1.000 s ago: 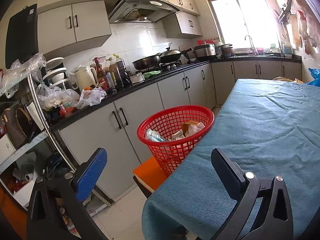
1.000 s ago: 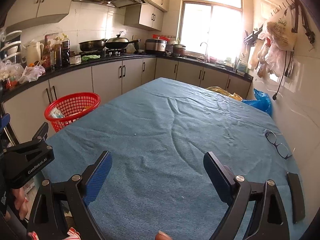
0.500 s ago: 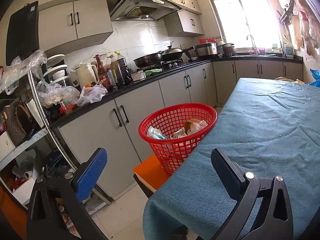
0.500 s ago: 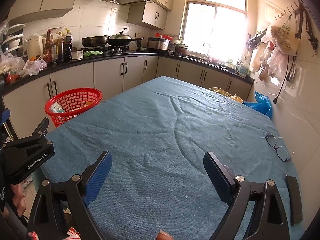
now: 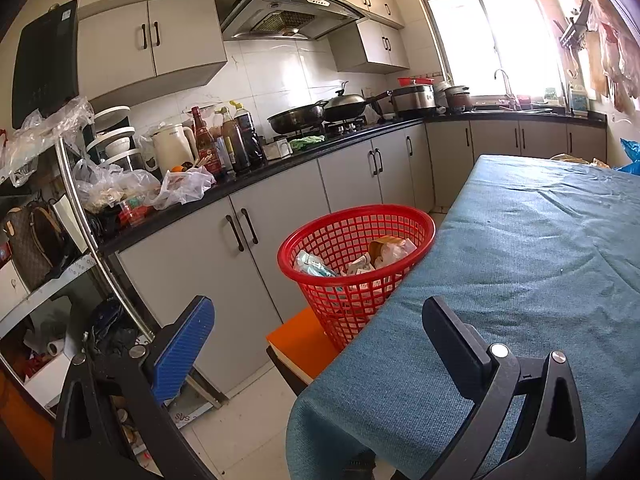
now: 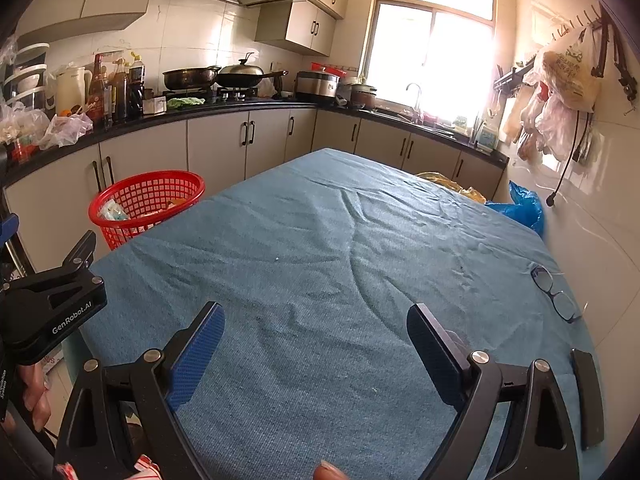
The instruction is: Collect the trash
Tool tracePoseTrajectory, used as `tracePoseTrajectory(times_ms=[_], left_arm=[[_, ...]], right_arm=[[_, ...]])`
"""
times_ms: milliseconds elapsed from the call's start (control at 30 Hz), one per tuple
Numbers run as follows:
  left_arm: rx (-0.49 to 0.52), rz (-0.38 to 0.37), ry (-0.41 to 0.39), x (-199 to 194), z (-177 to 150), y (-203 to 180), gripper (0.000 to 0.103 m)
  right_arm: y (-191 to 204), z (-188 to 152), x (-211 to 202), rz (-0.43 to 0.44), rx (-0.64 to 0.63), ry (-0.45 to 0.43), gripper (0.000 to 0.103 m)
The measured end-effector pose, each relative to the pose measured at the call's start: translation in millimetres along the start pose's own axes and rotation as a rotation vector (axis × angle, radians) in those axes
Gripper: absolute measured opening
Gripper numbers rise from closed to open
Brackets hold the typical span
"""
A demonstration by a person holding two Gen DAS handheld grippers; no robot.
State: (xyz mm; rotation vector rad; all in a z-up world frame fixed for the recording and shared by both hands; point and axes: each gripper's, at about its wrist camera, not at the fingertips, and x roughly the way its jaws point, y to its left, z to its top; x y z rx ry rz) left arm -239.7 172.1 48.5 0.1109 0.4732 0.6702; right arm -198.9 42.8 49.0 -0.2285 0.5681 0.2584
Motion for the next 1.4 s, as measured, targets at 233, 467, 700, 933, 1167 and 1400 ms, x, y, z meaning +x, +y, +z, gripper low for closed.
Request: tracePoseTrajectory(times_ms=[233,467,700,933,1167,1400], left_arm=[[-0.003,-0.002,-0.001,0,-1,1,0.103],[-0.002,-0.002,-0.001,0,-1,1,0.103],[-0.004,-0.001,-0.001,0,-1,1,0.103],[-0.001,0.0,-0.002,-1,-1,2,0.103],[-0.002,0.001,-0.004,-1,-1,1,0.103],[0.023,-0.159,0.026,-3,12,-19,0.103]], right_arm=[[1,1,0,0.002,-0.008,0.001,0.095],[1,2,0,0.002,-0.009,0.003,0.095],[2,2,0,0.003,-0.01,0.003,0.095],[2,2,0,0.002,-0.011,0.003,0.095],[2,1,1,0.003,-0.01,0.007,0.095],[-31,3,9,-0.04,0.085,0.026,0.095]])
